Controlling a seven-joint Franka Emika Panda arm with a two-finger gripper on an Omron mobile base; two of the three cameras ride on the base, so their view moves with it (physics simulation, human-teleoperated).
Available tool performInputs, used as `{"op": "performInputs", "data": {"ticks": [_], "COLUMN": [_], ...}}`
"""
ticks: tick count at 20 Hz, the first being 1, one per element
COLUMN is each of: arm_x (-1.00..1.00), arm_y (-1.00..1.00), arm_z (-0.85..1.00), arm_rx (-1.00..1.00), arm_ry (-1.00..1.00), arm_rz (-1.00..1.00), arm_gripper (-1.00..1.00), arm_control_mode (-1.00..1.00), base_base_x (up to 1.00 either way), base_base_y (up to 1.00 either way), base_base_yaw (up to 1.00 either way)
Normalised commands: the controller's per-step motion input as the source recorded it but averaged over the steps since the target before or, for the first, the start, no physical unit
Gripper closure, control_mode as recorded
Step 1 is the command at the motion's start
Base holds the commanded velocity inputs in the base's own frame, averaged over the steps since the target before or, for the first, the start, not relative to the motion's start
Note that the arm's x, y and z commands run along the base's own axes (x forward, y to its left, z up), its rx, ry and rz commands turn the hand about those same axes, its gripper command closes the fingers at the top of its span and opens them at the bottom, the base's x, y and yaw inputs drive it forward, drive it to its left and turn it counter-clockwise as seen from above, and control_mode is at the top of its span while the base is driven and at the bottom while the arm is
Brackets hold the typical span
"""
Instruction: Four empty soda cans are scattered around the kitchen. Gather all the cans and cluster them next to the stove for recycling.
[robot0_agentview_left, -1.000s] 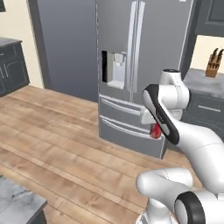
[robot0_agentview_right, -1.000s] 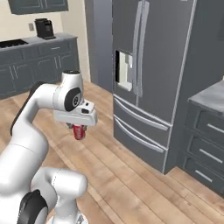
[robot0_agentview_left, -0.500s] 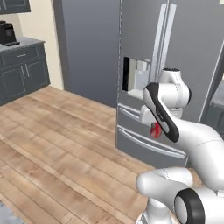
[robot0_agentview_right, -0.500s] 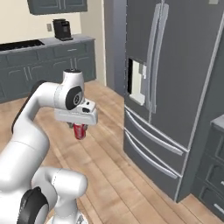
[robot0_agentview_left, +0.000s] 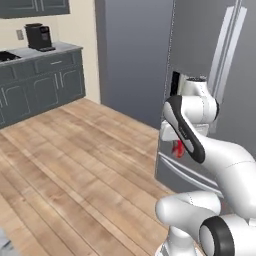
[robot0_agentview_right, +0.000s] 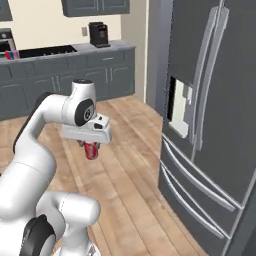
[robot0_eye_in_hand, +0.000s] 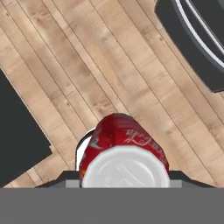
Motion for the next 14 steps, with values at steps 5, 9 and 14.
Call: {"op": "performInputs", "data": {"ticks": [5, 9, 14], "arm_x": [0.00, 0.00, 0.00], "arm_y": [0.00, 0.00, 0.00], "arm_z": [0.00, 0.00, 0.00], "arm_rx": [0.00, 0.00, 0.00], "arm_ry": [0.00, 0.00, 0.00], "arm_rz": [0.00, 0.00, 0.00], "arm_gripper": [1.00, 1.00, 1.00], "arm_control_mode": [1.00, 1.00, 1.00], "base_base_x": [0.70, 0.80, 0.89], "base_base_y": [0.00, 0.00, 0.00], "base_base_yaw": [0.29, 0.26, 0.24]}}
